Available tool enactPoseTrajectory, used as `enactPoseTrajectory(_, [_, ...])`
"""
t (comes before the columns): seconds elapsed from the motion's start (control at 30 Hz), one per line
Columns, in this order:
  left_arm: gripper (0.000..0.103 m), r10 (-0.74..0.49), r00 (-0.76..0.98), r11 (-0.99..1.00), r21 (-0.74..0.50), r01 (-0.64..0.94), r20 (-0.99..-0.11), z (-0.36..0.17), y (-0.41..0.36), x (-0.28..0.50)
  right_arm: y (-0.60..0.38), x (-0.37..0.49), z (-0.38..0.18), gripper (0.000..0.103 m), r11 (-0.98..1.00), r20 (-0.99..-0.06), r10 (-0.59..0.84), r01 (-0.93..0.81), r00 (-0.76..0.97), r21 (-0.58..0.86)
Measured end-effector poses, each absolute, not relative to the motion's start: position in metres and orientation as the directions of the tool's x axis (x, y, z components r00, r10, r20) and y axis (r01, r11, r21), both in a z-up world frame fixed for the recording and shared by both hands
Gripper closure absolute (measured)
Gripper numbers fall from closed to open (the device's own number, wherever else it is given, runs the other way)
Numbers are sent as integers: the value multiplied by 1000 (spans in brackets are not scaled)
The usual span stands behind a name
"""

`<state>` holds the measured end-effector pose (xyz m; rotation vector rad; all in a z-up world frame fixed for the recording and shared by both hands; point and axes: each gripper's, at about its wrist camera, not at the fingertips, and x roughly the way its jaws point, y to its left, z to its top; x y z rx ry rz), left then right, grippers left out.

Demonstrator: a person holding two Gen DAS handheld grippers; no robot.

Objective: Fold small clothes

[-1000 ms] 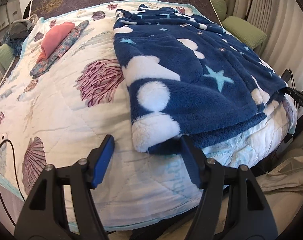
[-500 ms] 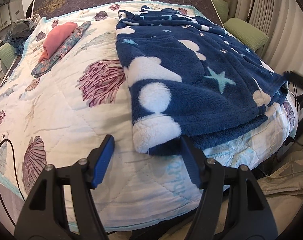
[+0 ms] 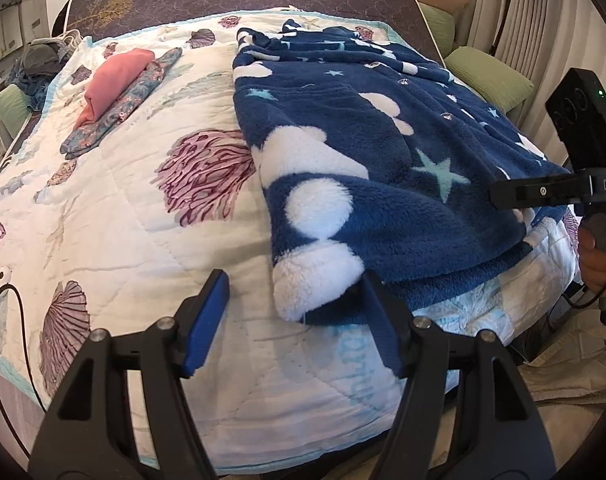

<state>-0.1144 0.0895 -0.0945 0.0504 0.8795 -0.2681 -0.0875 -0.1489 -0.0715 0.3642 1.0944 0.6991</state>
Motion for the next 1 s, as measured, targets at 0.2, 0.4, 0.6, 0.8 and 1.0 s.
enactPoseTrajectory(0.2, [35,-224,618,963,-76,257,-753,-91,92,-119,-165,-93,-40,94,717,-608,695,-323,384,617])
enactPoseTrajectory(0.4, [35,-223,599,959,-63,276,-769,-99,91,-118,-209,-109,-32,92,829,-725,559,-259,401,496])
enactPoseTrajectory(0.6, [33,-176,599,973,-46,226,-781,-94,105,-120,-206,-124,-61,78,814,-731,581,-256,358,522])
enactPoseTrajectory(0.8, [33,-94,606,993,-29,116,-790,-89,134,-124,-227,-143,-27,66,822,-692,570,-308,444,479])
enactPoseTrajectory(1.0, [34,-321,673,946,-203,251,-666,-49,113,-127,-227,-124,-30,65,817,-667,572,-255,477,517])
